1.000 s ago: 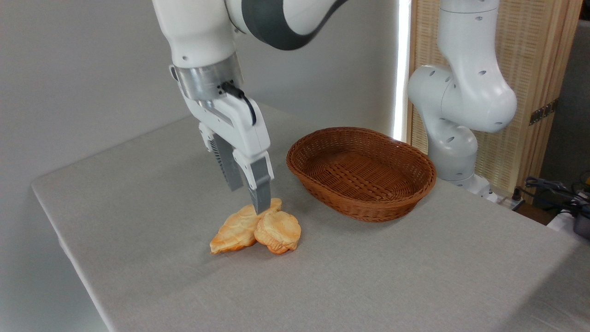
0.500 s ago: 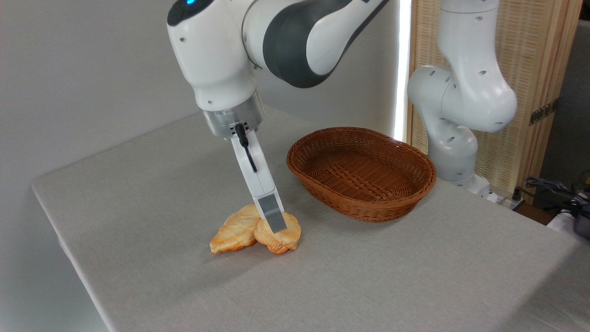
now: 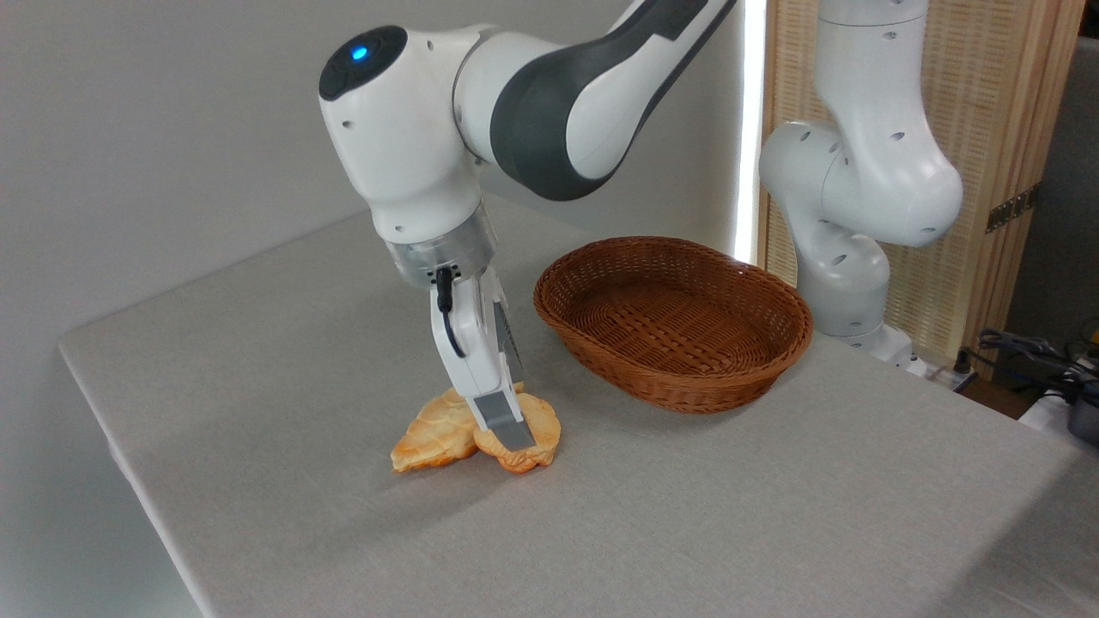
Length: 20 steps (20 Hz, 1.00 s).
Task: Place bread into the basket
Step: 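Lower the gripper onto the bread piece nearest the basket, then close the gripper fingers on the edge of that bread piece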
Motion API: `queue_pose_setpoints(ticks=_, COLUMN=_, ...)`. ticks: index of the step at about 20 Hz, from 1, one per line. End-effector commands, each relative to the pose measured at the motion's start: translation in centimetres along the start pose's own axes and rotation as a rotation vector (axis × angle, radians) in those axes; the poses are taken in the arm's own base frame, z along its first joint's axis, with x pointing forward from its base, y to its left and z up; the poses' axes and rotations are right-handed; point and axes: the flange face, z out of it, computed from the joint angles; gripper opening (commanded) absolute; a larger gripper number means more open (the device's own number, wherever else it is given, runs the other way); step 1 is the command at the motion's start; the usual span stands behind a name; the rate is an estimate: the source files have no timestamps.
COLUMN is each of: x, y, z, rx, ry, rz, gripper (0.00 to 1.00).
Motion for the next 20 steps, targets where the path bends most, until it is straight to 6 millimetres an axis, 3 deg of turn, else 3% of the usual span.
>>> queue_pose_setpoints(ticks=1, x=0.48, y=-0.6, z=0.95, rx=0.004, ry=0.009, rz=0.031, gripper=1.0)
queue_pose_setpoints(ticks=6, x=0.59, y=-0.77, z=1.32, rx=0.0, ry=0.007, rz=0.03, gripper=1.0)
queue_pose_setpoints(ticks=7, x=0.59, y=-0.77, z=1.32, rx=0.0, ry=0.007, rz=0.029, gripper=0.96)
queue_pose_setpoints(ticks=10, x=0.59, y=-0.75, z=1.34, rx=-0.002, ry=0.007, rz=0.029, gripper=0.57)
queue_pose_setpoints(ticks=11, x=0.58, y=-0.74, z=1.35, rx=-0.003, ry=0.006, rz=0.029, gripper=0.5)
queue_pose_setpoints(ticks=20, x=0.62, y=-0.49, z=1.27, rx=-0.015, ry=0.003, rz=0.031, gripper=0.47)
